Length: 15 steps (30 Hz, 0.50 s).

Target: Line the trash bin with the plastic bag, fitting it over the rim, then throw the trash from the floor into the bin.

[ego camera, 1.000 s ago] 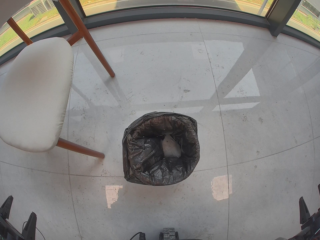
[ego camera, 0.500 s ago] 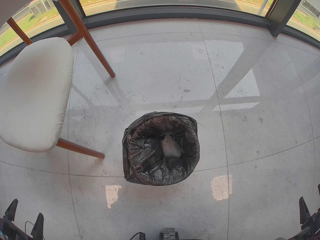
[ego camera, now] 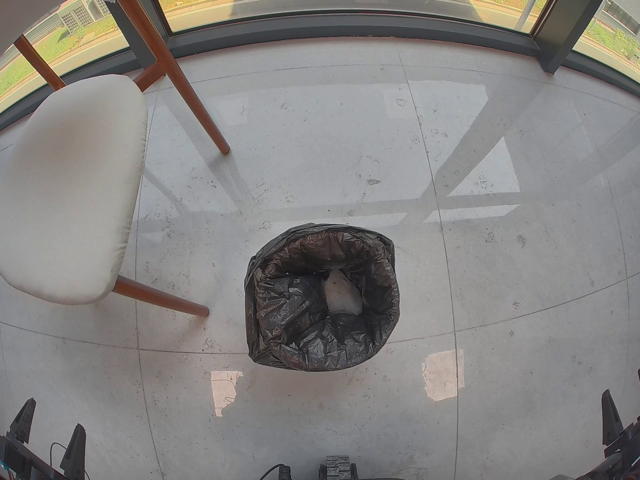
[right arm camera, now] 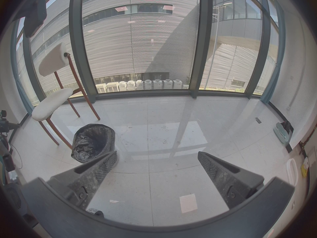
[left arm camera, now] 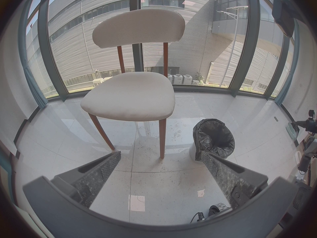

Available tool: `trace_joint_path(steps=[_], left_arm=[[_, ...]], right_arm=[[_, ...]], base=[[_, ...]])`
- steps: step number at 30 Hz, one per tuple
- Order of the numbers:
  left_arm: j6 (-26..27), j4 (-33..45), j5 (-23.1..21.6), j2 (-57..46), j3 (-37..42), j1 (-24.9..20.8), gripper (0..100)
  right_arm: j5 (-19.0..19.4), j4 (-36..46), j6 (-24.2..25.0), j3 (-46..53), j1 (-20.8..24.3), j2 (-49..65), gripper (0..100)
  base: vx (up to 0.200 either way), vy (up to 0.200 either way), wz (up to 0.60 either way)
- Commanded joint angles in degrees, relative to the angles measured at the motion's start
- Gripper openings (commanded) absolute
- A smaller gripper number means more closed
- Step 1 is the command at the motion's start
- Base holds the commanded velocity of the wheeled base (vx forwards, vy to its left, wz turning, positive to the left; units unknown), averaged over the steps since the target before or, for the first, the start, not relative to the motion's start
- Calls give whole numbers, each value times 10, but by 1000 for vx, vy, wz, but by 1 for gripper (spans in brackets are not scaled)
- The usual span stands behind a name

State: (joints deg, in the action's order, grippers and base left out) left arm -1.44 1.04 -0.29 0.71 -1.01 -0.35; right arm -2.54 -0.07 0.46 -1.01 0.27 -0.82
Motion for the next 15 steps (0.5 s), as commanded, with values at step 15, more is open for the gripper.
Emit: trace_joint_path(steps=[15], left_arm=[[1,0,3,-7,7,0,100]], right_arm=[[25,2,-3,10,-1,8,100]], base=[[0,0,0]])
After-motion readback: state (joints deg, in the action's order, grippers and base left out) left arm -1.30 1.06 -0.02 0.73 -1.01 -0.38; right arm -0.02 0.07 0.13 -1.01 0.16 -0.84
